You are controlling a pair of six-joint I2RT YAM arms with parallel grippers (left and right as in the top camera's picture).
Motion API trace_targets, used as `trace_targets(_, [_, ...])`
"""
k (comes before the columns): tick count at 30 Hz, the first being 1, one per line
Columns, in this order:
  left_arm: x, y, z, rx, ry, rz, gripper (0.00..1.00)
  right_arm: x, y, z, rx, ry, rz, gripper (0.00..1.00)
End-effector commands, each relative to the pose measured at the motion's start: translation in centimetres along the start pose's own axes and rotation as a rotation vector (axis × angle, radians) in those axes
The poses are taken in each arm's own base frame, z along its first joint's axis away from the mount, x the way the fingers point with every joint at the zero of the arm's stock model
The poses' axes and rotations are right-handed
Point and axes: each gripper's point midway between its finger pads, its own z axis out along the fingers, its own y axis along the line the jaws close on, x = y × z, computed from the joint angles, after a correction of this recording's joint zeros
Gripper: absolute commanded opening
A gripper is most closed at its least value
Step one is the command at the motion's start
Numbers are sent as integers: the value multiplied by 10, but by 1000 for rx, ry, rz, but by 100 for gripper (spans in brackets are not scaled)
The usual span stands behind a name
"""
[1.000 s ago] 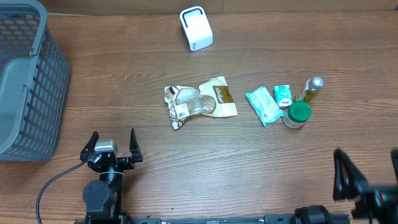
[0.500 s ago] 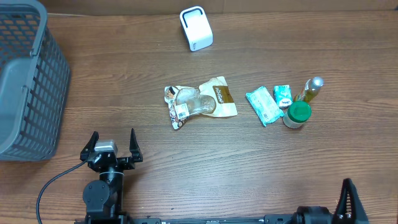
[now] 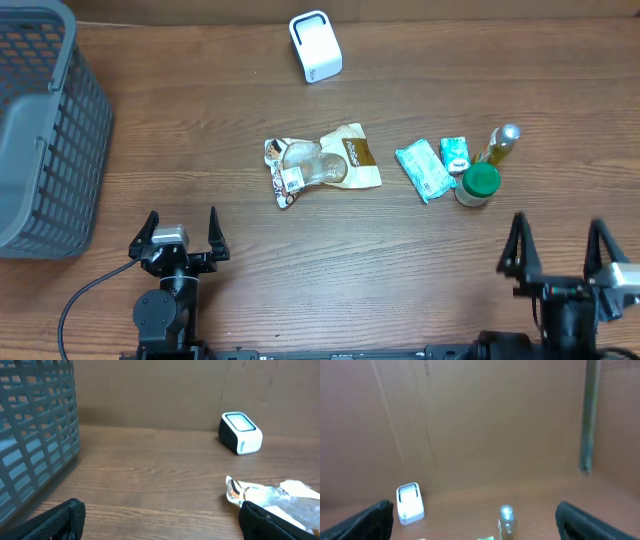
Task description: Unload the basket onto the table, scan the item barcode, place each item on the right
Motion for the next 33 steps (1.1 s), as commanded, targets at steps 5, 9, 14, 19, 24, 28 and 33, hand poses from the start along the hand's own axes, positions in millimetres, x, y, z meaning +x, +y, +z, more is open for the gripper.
trace_targets(5, [0, -4, 0, 20, -6, 15, 99, 18, 15, 32, -135, -211, -8, 100])
trace_targets(9, [0, -4, 0, 20, -6, 15, 100, 23, 22, 32, -200, -327, -23, 100])
trace_targets(14, [0, -4, 0, 20, -6, 15, 100, 64, 17, 39, -201, -299, -22, 100])
trace_targets(19, [0, -4, 0, 20, -6, 15, 99, 101, 12, 49, -181, -136, -9, 100])
trace_targets(24, [0, -4, 0, 20, -6, 15, 99, 158, -1, 52, -121, 94, 11, 100])
trace_targets(28, [0, -4, 0, 20, -6, 15, 99, 181, -5, 49, -100, 188, 18, 100])
trace_targets(33, [0, -4, 0, 20, -6, 15, 100, 181, -5, 49, -100, 189, 17, 100])
